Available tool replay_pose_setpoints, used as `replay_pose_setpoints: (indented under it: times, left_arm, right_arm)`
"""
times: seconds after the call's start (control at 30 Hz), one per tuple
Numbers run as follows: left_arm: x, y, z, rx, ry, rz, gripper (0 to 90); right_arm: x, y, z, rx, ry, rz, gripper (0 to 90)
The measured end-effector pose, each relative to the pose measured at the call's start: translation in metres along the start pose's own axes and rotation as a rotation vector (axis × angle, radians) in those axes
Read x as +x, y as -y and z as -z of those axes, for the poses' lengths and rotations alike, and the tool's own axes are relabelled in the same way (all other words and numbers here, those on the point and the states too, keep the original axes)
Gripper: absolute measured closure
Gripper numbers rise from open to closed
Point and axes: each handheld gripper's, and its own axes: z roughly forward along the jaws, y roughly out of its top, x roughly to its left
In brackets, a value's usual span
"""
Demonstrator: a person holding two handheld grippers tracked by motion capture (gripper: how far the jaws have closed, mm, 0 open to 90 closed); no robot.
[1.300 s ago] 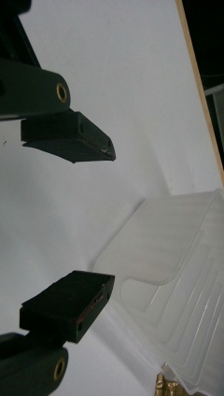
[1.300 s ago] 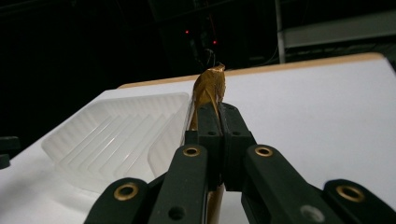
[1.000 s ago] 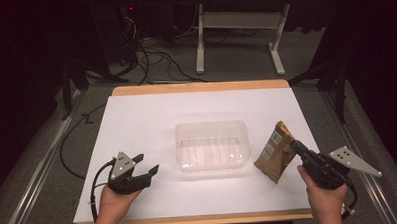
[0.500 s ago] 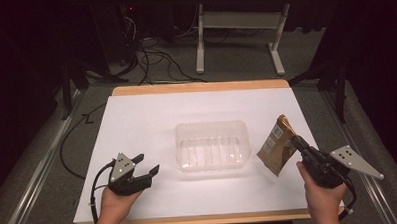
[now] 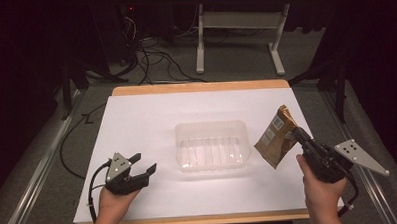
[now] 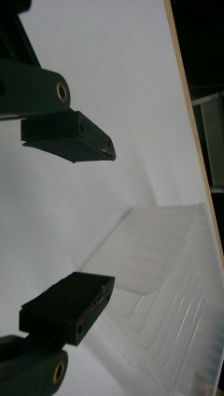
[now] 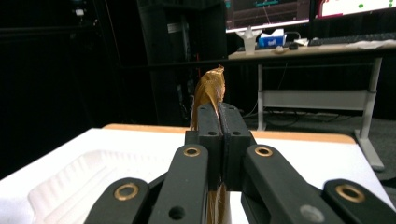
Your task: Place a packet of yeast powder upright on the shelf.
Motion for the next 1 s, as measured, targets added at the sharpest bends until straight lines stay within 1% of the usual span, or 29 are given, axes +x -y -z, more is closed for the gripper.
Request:
replay_pose_setpoints:
  times: [0.1, 0.23, 0.3, 0.37, 0.53, 0.6, 0.7, 0.87, 1.0]
  left_arm:
    - [0.001, 0.0, 0.004, -0.009, -0.005, 0.0, 33.8]
    - [0.003, 0.003, 0.008, -0.004, -0.018, 0.005, 33.8]
    - [0.004, 0.004, 0.011, -0.009, -0.024, 0.018, 33.8]
    - [0.005, 0.006, 0.015, -0.006, -0.034, 0.014, 33.8]
    - [0.007, 0.011, 0.028, -0.013, -0.063, 0.025, 33.8]
    - [0.008, 0.012, 0.033, -0.021, -0.073, 0.033, 33.8]
    - [0.009, 0.014, 0.038, -0.026, -0.083, 0.04, 33.8]
    - [0.01, 0.015, 0.041, -0.028, -0.093, 0.044, 33.9]
    - [0.011, 0.015, 0.043, -0.034, -0.094, 0.044, 33.9]
  right_arm:
    - [0.002, -0.007, 0.0, -0.022, -0.002, 0.002, 90.0]
    - [0.005, -0.016, -0.001, -0.056, -0.011, 0.003, 89.9]
    - [0.008, -0.022, -0.001, -0.072, -0.022, 0.005, 89.9]
    - [0.011, -0.027, -0.002, -0.08, -0.029, 0.013, 90.0]
    - [0.02, -0.037, -0.007, -0.105, -0.065, 0.022, 90.0]
    - [0.025, -0.039, -0.009, -0.116, -0.078, 0.027, 89.9]
    - [0.031, -0.039, -0.013, -0.125, -0.098, 0.019, 90.0]
    - [0.041, -0.037, -0.024, -0.131, -0.132, 0.005, 90.0]
    - [0.049, -0.035, -0.033, -0.128, -0.145, -0.004, 89.9]
